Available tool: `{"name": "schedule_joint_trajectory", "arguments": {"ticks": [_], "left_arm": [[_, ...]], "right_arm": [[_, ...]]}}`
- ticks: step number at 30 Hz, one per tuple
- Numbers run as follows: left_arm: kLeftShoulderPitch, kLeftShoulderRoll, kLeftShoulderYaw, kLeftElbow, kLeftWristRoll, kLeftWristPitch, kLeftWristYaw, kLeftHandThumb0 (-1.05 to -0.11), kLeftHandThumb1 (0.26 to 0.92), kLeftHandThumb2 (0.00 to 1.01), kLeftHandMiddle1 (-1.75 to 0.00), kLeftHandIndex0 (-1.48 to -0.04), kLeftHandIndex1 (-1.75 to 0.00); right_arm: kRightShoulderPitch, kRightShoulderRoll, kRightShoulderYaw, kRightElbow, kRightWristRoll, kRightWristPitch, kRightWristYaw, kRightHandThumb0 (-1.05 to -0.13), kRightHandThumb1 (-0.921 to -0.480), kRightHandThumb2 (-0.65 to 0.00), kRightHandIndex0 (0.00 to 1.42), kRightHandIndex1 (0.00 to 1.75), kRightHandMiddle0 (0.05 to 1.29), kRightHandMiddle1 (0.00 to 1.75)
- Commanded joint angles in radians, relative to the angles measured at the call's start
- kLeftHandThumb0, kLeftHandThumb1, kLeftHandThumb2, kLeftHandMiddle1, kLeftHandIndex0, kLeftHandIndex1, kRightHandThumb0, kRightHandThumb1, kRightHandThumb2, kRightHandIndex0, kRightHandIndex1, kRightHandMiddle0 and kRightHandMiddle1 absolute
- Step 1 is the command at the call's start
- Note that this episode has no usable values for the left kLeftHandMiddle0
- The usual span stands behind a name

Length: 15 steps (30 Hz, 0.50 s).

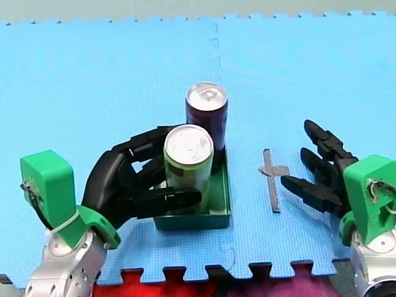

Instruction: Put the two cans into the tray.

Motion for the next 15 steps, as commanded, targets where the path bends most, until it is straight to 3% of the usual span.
{"name": "schedule_joint_trajectory", "arguments": {"ticks": [1,9,15], "left_arm": [[0.004,0.003,-0.003,-0.013,0.009,-0.025,0.009,-0.38,0.739,0.0,0.0,-1.28,0.0],[0.023,0.028,0.005,0.014,0.031,-0.091,0.008,-0.38,0.738,0.0,0.0,-1.28,0.0],[0.032,0.028,0.008,0.029,0.023,-0.128,-0.013,-0.383,0.737,0.0,0.0,-1.29,0.0]], "right_arm": [[0.008,-0.007,-0.002,0.002,0.004,0.006,0.0,-0.933,-0.799,-0.002,0.37,0.0,0.29,0.0],[0.011,-0.012,-0.008,0.001,0.009,0.002,0.01,-0.944,-0.801,-0.001,0.38,0.0,0.3,0.0],[0.009,-0.013,-0.01,0.0,0.013,0.004,0.015,-0.955,-0.801,0.0,0.38,0.0,0.3,0.0]]}}
